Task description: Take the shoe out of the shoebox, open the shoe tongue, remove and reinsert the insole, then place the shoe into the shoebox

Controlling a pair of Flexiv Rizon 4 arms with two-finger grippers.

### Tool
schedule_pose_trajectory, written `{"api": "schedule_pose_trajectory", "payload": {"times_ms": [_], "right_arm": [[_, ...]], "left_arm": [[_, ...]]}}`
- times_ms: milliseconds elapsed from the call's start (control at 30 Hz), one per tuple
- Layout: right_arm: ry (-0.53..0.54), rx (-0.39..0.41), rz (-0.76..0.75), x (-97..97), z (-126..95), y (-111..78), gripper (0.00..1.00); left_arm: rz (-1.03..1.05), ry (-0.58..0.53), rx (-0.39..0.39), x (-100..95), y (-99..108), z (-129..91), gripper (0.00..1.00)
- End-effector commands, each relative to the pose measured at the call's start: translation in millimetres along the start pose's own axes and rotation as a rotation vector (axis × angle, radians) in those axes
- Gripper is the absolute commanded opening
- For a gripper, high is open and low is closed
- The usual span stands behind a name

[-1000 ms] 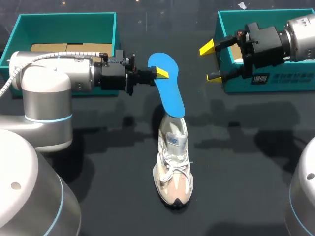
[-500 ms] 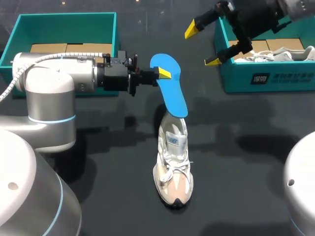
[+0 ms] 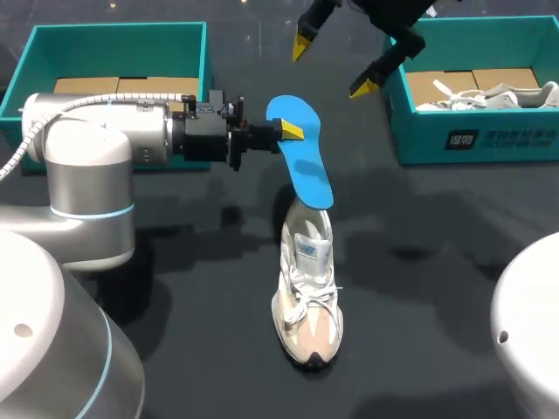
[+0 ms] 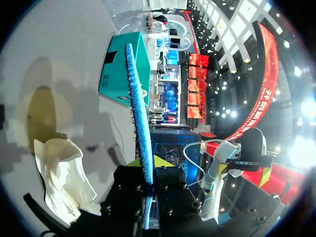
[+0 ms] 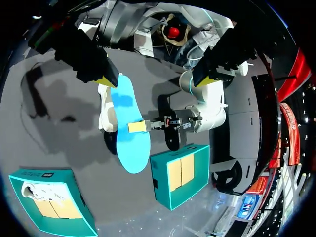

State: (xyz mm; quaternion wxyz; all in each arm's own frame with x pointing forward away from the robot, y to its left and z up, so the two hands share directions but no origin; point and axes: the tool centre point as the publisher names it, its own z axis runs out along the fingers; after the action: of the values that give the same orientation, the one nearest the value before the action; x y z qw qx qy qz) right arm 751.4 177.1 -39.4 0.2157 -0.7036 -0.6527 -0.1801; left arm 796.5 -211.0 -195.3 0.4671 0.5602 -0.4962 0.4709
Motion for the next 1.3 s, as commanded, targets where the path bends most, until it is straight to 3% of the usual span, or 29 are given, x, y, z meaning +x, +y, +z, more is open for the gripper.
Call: {"api": "schedule_pose_trajectory", "payload": {"times_ms": [33, 433, 867, 1033, 1300], "right_arm": [[-0.442, 0.019, 0.005, 12.5, 7, 6.1, 1.00], [-0.551, -0.024, 0.005, 25.0, 20, -0.9, 1.00], [-0.590, -0.067, -0.003, 30.5, 27, -7.8, 1.00], [-0.557, -0.074, -0.009, 28.9, 25, -7.9, 1.00], [-0.338, -0.101, -0.058, 12.8, 12, -5.7, 1.00]], "left_arm": [[0.001, -0.002, -0.001, -0.2, 0, 0, 0.00], [0.001, -0.002, -0.001, -0.2, 0, 0, 0.00], [0.001, -0.002, -0.001, -0.2, 0, 0, 0.00], [0.001, -0.002, -0.001, -0.2, 0, 0, 0.00], [0.001, -0.002, -0.001, -0.2, 0, 0, 0.00]]}}
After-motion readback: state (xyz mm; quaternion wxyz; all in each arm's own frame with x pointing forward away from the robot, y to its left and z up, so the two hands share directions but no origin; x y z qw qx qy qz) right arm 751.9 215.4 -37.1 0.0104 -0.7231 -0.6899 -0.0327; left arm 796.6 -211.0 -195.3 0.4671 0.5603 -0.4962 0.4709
